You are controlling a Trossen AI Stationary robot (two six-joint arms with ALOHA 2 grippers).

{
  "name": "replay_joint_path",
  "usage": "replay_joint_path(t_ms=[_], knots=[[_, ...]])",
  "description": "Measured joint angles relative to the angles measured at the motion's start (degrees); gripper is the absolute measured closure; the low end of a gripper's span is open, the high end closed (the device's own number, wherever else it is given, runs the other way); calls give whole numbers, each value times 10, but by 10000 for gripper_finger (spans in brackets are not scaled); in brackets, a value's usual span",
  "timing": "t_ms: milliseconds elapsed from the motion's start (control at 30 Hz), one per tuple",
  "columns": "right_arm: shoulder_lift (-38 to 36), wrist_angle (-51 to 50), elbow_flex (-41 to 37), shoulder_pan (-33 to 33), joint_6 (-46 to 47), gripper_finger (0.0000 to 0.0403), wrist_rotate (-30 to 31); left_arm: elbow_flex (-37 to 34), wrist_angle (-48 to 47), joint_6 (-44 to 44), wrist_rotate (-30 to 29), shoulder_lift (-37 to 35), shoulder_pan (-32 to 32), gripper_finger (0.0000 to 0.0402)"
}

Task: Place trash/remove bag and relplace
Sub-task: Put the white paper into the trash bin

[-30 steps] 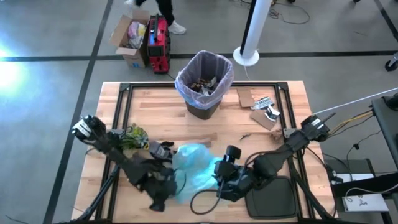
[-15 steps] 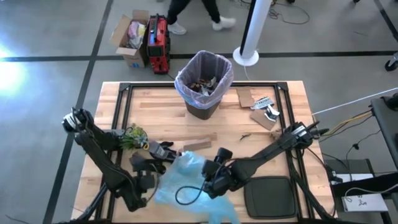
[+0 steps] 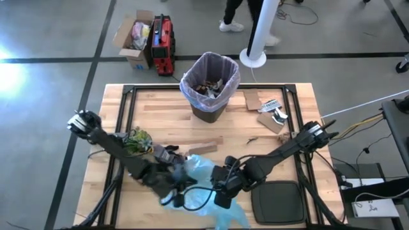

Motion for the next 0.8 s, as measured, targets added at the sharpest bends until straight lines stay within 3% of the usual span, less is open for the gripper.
replay_joint_path(t_ms=[133, 333, 433, 467, 600, 800], knots=[[-16, -22, 0, 0, 10, 217, 23, 0, 20, 32, 102, 44, 56, 391], [-18, -61, 0, 0, 17, 220, 30, -23, -23, 20, 108, 92, 82, 391], [-14, -60, 0, 1, 17, 218, 37, -56, -101, -36, 108, 92, 84, 391], [-12, -62, 0, 2, 17, 218, 39, -66, -120, -61, 104, 86, 84, 391], [-11, -61, -5, 2, 17, 219, 77, -113, -244, -145, 181, 26, 71, 391], [-11, -36, -44, -40, 9, 227, 131, -167, -370, -252, 282, -124, 19, 391]])
